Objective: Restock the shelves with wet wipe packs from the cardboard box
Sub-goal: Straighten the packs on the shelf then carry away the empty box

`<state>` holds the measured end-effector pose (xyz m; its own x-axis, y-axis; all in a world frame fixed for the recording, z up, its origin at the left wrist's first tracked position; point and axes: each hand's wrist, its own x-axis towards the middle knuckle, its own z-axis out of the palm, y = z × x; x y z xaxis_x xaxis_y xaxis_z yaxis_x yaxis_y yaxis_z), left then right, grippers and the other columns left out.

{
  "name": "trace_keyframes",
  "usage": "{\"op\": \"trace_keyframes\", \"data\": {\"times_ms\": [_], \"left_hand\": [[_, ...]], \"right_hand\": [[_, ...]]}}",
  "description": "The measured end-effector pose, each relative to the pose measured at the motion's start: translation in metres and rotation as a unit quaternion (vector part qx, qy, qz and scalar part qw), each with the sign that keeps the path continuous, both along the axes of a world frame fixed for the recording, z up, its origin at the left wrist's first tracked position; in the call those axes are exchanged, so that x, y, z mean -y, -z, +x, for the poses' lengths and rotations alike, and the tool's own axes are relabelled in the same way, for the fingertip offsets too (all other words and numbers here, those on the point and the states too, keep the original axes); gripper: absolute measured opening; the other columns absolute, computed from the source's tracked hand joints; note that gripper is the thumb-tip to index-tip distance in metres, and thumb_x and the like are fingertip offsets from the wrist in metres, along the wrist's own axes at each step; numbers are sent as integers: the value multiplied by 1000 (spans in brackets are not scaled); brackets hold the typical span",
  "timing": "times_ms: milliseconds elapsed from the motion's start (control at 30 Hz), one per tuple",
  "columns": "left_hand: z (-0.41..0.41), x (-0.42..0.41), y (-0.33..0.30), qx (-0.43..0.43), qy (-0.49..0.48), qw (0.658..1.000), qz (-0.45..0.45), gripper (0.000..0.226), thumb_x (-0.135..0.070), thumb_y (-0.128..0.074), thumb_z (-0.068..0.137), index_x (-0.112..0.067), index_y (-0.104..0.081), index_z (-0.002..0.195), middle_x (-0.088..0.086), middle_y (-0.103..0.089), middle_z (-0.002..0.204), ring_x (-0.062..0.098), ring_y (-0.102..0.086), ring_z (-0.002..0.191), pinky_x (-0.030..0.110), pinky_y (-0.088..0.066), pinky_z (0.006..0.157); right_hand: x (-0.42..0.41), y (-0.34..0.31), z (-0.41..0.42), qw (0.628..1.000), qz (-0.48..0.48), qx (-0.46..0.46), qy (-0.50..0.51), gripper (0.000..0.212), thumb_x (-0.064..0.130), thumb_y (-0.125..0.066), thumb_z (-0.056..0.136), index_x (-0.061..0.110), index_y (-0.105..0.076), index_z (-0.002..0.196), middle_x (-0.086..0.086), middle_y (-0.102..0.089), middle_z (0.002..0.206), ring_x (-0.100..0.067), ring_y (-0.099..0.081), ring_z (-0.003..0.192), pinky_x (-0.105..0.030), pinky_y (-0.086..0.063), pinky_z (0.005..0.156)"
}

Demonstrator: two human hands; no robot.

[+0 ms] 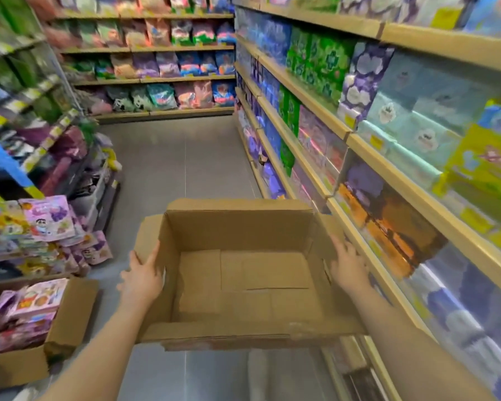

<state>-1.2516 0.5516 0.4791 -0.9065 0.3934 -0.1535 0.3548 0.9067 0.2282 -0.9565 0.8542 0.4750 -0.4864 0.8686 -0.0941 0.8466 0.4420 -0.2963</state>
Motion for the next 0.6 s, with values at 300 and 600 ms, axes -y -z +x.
{"op": "trace_keyframes", "data": {"times_ms": [300,600], "left_hand": [[-181,-136,-4,-3,-37,999,5,61,-30,-37,97,-51,-5,144,11,-2,156,48,-32,125,56,-32,101],[-337,-239,-4,-8,-44,999,0,58,-32,-36,97,-51,-7,144,11,-4,157,48,-31,125,56,-30,103]], "right_hand": [[-165,-10,-196,999,-1,-13,-43,73,12,-48,89,39,-13,147,-12,-27,150,-42,-42,122,-53,-39,100],[-273,-12,-359,999,-4,-2,-54,74,19,-49,89,39,-10,149,-12,-25,152,-43,-44,120,-53,-39,100]]}}
